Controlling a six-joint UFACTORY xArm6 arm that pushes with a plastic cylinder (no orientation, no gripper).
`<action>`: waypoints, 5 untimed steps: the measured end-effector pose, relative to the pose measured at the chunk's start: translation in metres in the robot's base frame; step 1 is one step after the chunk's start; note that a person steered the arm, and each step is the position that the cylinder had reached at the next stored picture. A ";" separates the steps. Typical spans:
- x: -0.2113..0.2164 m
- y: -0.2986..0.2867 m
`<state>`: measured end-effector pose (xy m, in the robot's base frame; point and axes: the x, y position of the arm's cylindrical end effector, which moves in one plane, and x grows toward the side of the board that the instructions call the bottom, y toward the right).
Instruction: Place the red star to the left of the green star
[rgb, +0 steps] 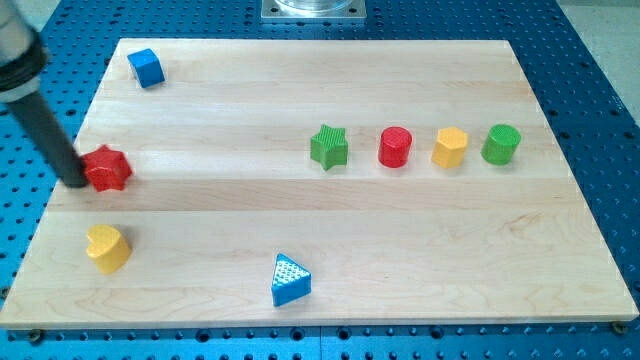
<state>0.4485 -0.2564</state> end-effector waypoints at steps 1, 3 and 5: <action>-0.003 0.096; 0.030 0.078; -0.005 0.158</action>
<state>0.4432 -0.0981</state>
